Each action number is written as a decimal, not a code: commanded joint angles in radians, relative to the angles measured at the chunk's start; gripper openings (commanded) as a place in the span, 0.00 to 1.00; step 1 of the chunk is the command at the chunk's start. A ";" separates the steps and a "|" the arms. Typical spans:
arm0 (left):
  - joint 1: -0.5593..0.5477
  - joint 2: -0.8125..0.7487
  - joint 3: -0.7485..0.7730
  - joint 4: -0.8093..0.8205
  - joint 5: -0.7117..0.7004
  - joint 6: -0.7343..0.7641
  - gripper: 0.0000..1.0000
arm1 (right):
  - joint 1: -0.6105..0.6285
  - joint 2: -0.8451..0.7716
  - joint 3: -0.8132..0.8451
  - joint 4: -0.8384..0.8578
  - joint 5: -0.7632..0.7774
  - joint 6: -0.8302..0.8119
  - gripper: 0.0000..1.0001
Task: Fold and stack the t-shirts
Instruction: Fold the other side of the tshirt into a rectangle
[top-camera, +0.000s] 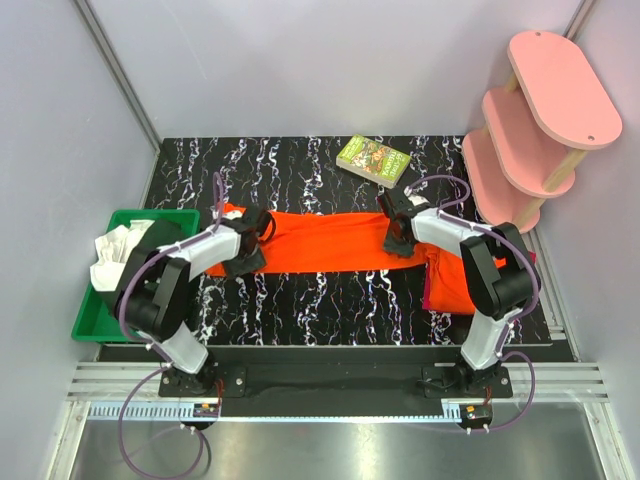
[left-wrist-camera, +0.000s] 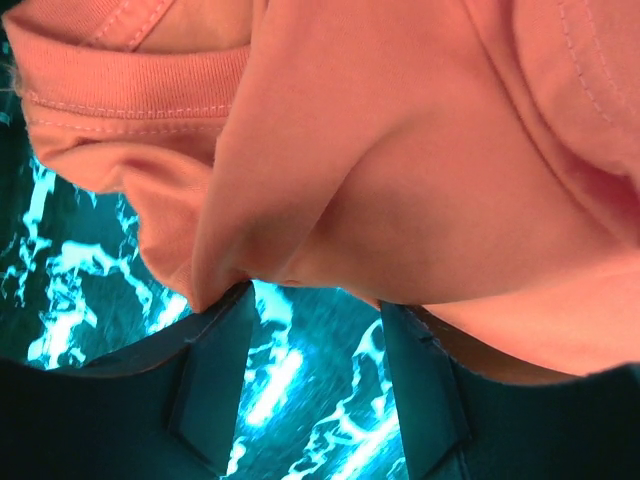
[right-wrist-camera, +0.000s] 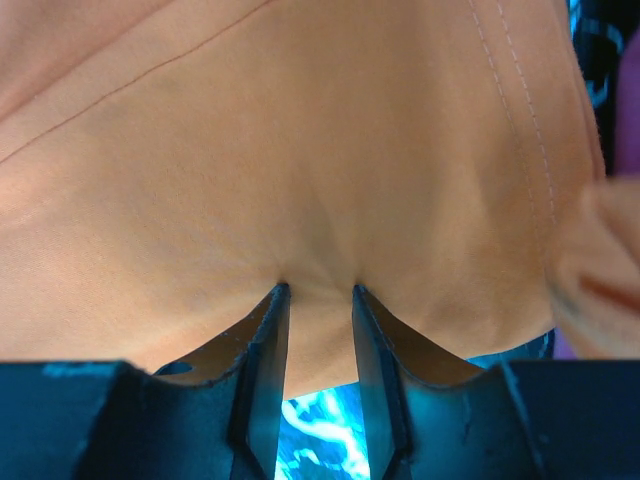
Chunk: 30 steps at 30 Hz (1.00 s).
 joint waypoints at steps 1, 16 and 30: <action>0.002 -0.067 -0.048 -0.071 0.003 0.001 0.57 | 0.019 -0.044 -0.052 -0.092 -0.001 0.014 0.40; -0.021 -0.339 0.076 0.091 -0.021 0.104 0.73 | 0.074 -0.018 0.414 -0.017 -0.395 -0.176 0.50; 0.058 -0.176 -0.036 0.436 0.154 0.098 0.71 | 0.151 -0.036 0.295 0.037 -0.317 -0.211 0.44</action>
